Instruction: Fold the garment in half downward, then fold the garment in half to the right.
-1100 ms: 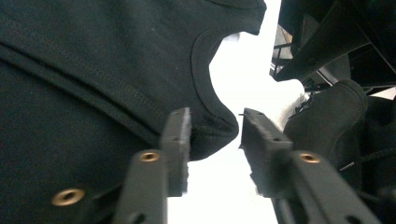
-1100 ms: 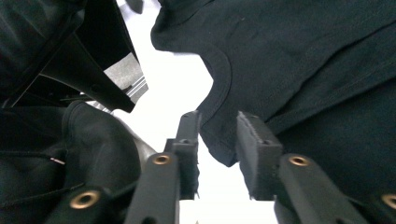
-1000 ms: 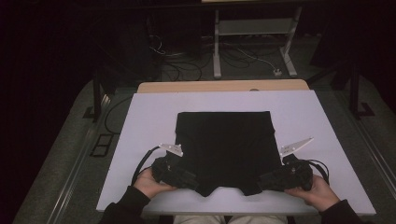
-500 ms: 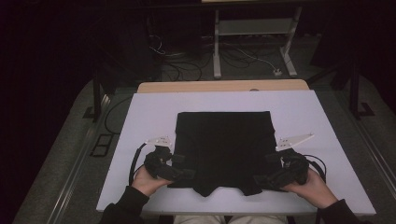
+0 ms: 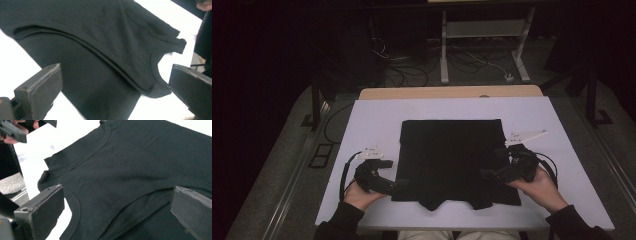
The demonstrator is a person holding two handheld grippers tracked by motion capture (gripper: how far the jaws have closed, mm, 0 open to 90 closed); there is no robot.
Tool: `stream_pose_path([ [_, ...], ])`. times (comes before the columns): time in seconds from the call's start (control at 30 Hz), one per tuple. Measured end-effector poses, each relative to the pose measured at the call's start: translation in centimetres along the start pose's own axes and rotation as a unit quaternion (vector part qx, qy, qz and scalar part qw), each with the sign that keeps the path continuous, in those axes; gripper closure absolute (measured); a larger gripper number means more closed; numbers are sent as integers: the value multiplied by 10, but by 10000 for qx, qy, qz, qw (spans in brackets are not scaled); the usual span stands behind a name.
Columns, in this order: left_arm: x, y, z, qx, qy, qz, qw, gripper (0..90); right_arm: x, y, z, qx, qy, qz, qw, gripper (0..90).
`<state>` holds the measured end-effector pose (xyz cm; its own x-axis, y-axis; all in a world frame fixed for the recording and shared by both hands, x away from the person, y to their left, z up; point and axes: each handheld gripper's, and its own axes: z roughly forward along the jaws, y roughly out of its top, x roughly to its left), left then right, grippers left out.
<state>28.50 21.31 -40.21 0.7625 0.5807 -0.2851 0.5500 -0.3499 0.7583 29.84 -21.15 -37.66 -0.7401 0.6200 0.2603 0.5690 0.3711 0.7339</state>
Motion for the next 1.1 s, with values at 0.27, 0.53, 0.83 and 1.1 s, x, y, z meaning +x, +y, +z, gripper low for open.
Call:
stream_pose_path([
  [0.27, 3, -9, -5, 107, 94, -25, 9999, 0, -7, 15, 5, -101, -45, -14, 9999, 0],
  [0.53, 0, -15, -6, 165, 125, 51, 9998, 0, -12, 26, 18, -99, -68, -13, 9999, 0],
  [0.83, -2, -19, -10, 43, 197, 140, 9997, 0, -17, 39, 30, -175, -99, -93, 9998, 0],
  [1.1, -4, -23, -13, 40, 286, 204, 9994, 0, -25, 54, 42, -146, -157, -94, 9997, 0],
])
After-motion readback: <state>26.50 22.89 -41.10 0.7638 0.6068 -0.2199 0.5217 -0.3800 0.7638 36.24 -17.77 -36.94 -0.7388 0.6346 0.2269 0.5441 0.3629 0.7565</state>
